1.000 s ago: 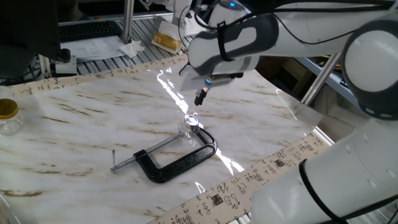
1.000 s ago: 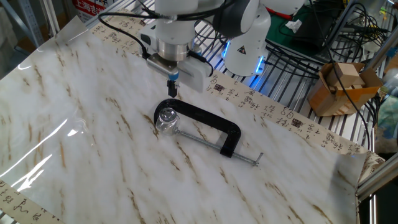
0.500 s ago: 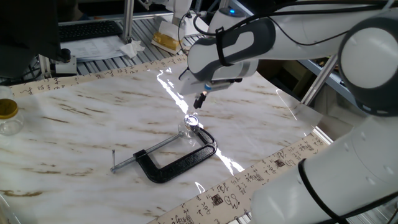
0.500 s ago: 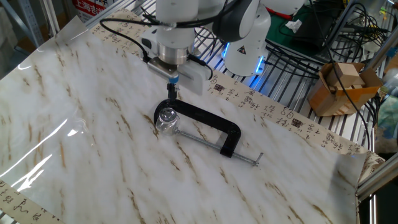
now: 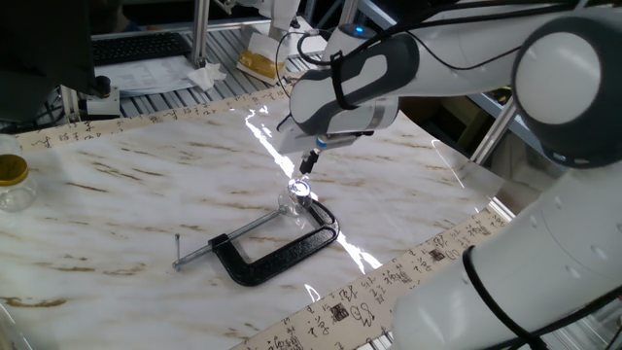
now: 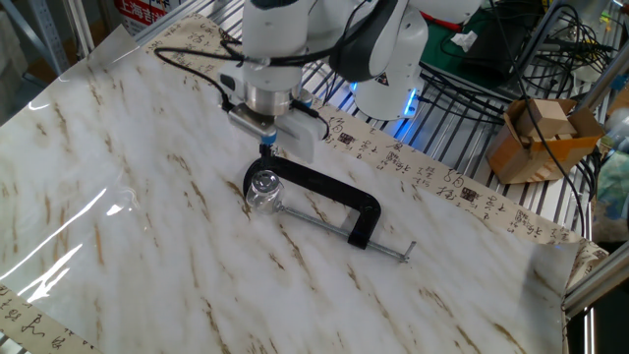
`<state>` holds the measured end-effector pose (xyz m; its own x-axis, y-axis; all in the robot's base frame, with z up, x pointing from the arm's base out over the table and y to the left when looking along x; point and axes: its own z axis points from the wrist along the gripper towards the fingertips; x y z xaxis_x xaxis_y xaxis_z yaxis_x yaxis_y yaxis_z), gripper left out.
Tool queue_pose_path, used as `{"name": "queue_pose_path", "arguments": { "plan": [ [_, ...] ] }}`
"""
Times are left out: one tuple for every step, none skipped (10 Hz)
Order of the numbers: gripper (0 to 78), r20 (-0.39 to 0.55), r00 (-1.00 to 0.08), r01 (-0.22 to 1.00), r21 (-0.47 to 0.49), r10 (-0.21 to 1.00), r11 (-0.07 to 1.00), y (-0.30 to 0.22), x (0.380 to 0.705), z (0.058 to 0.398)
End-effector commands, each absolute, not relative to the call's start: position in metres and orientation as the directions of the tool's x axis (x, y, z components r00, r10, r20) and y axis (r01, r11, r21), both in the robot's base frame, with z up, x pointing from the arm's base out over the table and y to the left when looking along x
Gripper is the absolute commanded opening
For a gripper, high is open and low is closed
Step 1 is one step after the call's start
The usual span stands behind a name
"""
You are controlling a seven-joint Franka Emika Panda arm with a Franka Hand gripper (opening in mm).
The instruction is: Unscrew the lid from the jar
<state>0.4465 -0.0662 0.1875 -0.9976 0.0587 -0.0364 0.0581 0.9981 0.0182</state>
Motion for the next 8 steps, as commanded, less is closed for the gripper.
{"name": "queue_pose_path", "arguments": {
  "plan": [
    [0.0, -0.03, -0.996, 0.081, 0.026, 0.082, 0.996, -0.0687, 0.454, 0.1821],
    [0.0, -0.03, -0.995, 0.092, 0.025, 0.092, 0.995, -0.0687, 0.4541, 0.1819],
    [0.0, -0.03, -0.995, 0.092, 0.025, 0.092, 0.995, -0.0687, 0.4541, 0.1819],
    [0.0, -0.031, -0.994, 0.107, 0.027, 0.108, 0.994, -0.0689, 0.4537, 0.1799],
    [0.0, -0.034, -0.993, 0.112, 0.025, 0.112, 0.993, -0.0689, 0.4537, 0.1798],
    [0.0, -0.038, -0.993, 0.11, 0.026, 0.111, 0.994, -0.0689, 0.4537, 0.1798],
    [0.0, -0.042, -0.993, 0.109, 0.028, 0.11, 0.994, -0.0689, 0.4537, 0.1798],
    [0.0, -0.043, -0.993, 0.112, 0.028, 0.113, 0.993, -0.0689, 0.4537, 0.1798]
  ]
}}
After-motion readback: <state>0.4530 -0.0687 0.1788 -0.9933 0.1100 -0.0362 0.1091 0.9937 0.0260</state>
